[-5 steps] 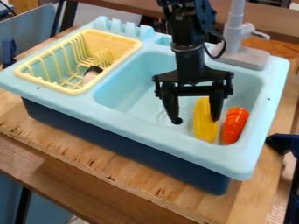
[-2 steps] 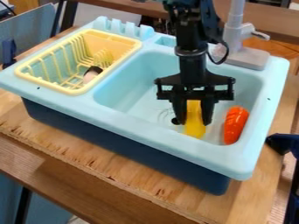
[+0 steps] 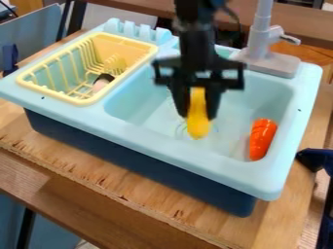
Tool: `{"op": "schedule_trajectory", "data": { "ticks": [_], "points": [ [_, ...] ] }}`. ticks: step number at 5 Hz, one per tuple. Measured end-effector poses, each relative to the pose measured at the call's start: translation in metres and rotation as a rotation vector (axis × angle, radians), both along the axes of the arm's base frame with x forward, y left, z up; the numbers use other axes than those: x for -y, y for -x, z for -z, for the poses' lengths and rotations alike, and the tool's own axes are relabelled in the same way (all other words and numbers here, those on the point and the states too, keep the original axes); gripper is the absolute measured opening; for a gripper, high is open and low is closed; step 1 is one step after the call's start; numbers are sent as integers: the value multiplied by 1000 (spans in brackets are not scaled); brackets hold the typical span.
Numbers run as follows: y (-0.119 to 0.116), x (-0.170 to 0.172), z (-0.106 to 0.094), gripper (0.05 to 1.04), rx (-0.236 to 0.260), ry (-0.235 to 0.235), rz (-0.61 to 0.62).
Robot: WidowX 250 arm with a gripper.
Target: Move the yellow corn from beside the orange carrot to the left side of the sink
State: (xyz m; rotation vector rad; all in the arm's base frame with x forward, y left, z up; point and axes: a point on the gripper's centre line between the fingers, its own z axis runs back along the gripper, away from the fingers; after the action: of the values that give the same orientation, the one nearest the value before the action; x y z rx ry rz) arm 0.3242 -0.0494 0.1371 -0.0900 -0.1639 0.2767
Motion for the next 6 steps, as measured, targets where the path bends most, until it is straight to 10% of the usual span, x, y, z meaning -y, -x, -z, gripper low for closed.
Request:
{"op": "schedule_trajectory", "data": {
  "ticks": [2,6],
  "points": [
    [27,-47,-35,450,-31,-101,55],
    [-16,-75,25,450,-155,-33,143]
  ]
}}
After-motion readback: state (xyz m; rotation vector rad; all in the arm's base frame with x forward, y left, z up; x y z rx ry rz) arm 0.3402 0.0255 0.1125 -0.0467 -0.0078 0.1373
